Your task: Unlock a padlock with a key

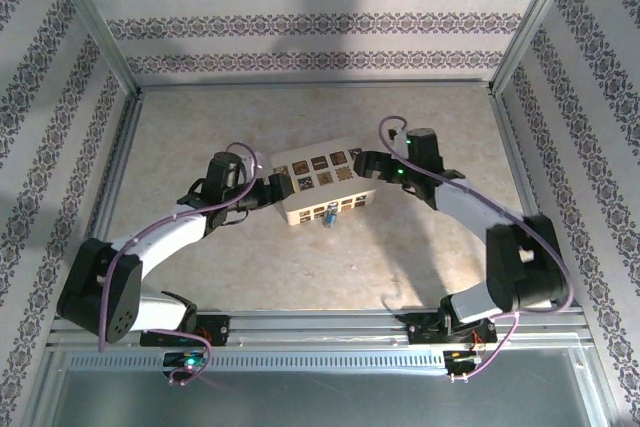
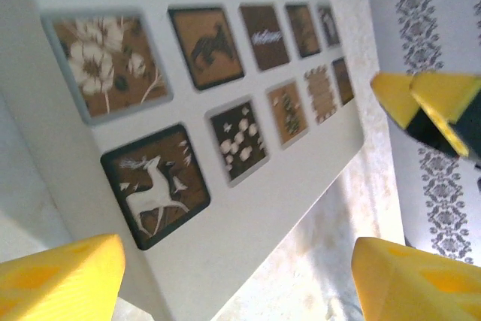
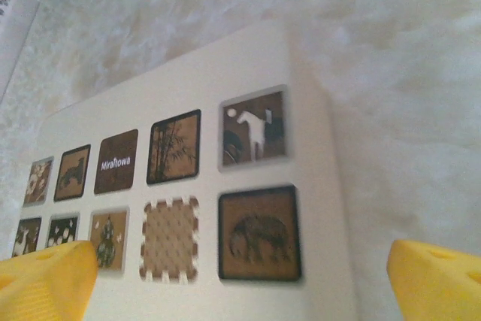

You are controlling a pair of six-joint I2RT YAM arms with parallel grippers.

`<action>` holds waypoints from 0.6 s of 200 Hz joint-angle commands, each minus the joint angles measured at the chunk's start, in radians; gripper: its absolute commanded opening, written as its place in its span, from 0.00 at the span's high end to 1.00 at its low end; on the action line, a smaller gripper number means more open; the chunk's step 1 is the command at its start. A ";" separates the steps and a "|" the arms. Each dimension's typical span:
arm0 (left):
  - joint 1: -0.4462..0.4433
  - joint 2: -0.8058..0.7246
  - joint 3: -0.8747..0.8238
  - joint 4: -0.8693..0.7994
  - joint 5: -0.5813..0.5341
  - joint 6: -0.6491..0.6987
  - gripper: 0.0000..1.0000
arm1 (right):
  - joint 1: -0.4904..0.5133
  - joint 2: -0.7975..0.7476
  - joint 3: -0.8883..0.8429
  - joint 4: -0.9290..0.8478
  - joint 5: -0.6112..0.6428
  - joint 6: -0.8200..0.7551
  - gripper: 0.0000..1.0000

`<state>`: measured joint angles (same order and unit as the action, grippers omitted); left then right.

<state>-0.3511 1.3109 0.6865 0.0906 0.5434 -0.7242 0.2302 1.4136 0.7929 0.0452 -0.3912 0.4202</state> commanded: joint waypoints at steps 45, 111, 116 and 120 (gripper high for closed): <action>-0.001 -0.064 0.101 -0.074 0.048 0.025 0.30 | 0.111 -0.403 -0.344 0.110 -0.099 0.160 0.22; -0.078 0.162 0.255 0.000 0.144 0.023 0.36 | 0.377 -0.295 -0.568 0.462 0.092 0.286 0.32; -0.080 0.177 0.267 -0.006 0.143 0.027 0.36 | 0.387 -0.262 -0.567 0.496 0.096 0.286 0.32; -0.082 0.188 0.274 -0.009 0.145 0.032 0.37 | 0.393 -0.236 -0.570 0.531 0.101 0.290 0.32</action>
<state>-0.4129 1.4479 0.8967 0.0544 0.6464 -0.7181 0.5858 1.0821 0.2234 0.3508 -0.3515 0.6754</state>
